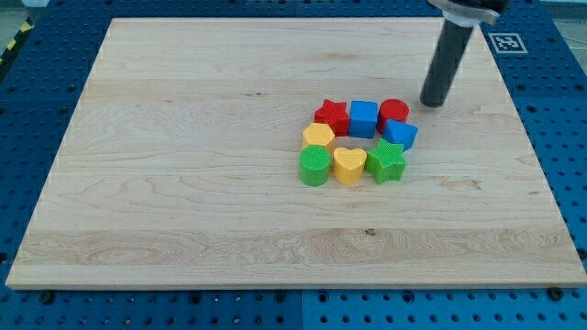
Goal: Separate the red circle from the group of blocks
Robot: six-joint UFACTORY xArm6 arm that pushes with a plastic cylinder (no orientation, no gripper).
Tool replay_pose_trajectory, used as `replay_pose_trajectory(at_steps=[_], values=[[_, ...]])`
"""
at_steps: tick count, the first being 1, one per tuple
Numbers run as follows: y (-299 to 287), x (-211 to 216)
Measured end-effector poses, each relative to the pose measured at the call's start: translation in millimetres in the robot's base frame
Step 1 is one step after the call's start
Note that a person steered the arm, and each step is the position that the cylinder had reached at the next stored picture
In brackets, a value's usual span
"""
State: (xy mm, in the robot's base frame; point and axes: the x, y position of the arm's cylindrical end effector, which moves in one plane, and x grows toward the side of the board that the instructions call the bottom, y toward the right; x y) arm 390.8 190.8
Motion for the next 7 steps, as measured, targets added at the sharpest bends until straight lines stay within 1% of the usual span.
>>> replay_pose_trajectory(at_steps=[1, 2, 5, 6, 7], values=[[-4, 31], [-16, 38], [-37, 38], [-58, 38], [-58, 37]])
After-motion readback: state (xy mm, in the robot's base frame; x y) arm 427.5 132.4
